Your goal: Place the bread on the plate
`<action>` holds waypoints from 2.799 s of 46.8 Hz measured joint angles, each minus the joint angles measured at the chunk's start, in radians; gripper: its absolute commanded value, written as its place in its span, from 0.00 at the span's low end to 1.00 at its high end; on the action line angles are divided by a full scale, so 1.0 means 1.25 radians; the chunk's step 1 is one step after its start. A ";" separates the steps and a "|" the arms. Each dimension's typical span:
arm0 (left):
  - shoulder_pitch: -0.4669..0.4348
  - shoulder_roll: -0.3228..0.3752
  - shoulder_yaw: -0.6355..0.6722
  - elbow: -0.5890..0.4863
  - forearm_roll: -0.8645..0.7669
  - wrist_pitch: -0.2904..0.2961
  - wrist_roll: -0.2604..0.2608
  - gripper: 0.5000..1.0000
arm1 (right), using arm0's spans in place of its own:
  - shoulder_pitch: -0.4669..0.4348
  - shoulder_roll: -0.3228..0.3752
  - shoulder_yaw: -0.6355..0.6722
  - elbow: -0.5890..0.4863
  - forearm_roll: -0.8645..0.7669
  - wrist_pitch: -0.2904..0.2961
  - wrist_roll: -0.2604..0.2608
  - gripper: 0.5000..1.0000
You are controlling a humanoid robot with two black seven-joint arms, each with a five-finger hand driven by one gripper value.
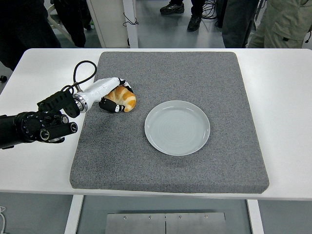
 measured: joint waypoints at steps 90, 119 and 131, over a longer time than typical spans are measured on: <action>-0.250 0.066 0.011 0.002 0.015 -0.001 -0.005 0.00 | 0.000 0.000 0.000 0.000 0.000 0.000 0.000 1.00; -0.259 -0.030 0.012 0.002 0.016 0.000 -0.002 0.00 | 0.000 0.000 0.000 0.000 0.000 0.000 0.000 1.00; -0.271 -0.105 0.012 0.018 0.015 0.000 0.003 0.00 | 0.000 0.000 0.000 0.000 0.000 0.000 0.000 1.00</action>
